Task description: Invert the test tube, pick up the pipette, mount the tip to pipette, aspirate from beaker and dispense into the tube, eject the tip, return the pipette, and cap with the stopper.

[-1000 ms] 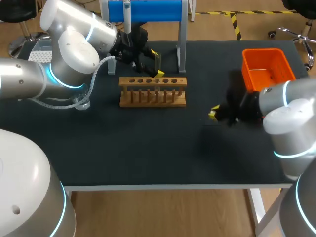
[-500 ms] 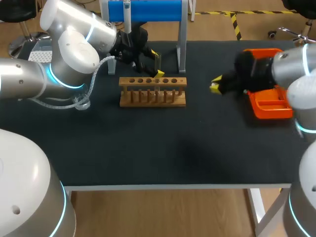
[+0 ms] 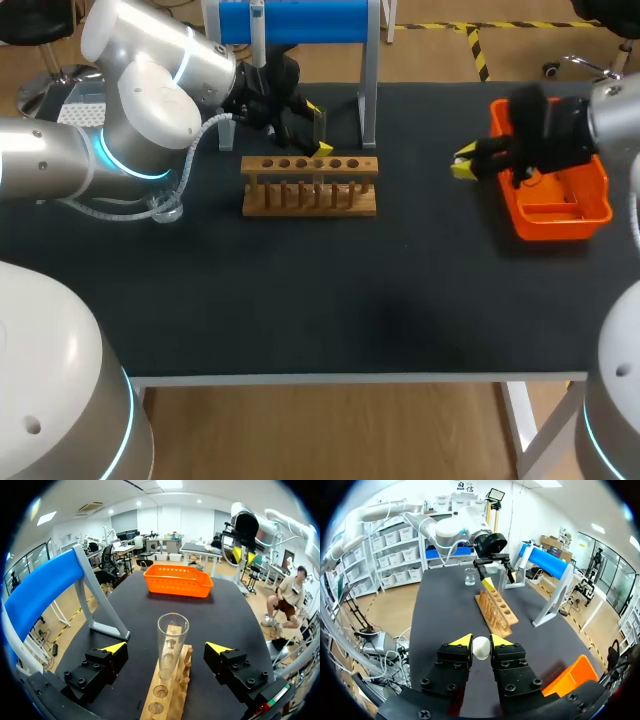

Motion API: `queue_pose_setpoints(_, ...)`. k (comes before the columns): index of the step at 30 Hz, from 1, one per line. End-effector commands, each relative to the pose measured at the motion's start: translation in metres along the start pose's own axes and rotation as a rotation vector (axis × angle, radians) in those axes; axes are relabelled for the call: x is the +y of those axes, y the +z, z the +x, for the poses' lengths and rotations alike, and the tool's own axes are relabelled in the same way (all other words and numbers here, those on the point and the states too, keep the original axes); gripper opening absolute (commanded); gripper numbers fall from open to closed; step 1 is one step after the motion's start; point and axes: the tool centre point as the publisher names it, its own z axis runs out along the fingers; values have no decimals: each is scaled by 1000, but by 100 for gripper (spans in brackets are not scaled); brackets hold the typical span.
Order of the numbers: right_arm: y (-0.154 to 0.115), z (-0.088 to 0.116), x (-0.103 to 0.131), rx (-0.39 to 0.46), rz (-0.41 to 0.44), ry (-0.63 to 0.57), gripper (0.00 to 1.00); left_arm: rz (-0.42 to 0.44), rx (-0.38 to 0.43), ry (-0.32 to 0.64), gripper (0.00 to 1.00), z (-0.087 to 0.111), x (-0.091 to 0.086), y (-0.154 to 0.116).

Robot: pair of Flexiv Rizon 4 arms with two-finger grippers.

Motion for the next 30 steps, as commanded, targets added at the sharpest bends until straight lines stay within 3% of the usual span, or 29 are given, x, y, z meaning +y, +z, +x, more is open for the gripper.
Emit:
queue_pose_setpoints(1,-6,1,0,4,1,0,0,-4,4,-1,100,-1,-1,0)
queue_pose_setpoints(4,2,-5,12,13,-5,-29,0,-4,4,-1,100,-1,-1,0)
queue_pose_setpoints(11,39,-27,75,34,-57,-99,0,-4,4,-1,100,-1,-1,0)
queue_pose_setpoints(17,77,-48,114,38,-83,-119,0,-4,4,-1,100,-1,-1,0)
queue_pose_setpoints(30,138,-53,154,59,-53,-174,0,-4,4,-1,100,-1,-1,0)
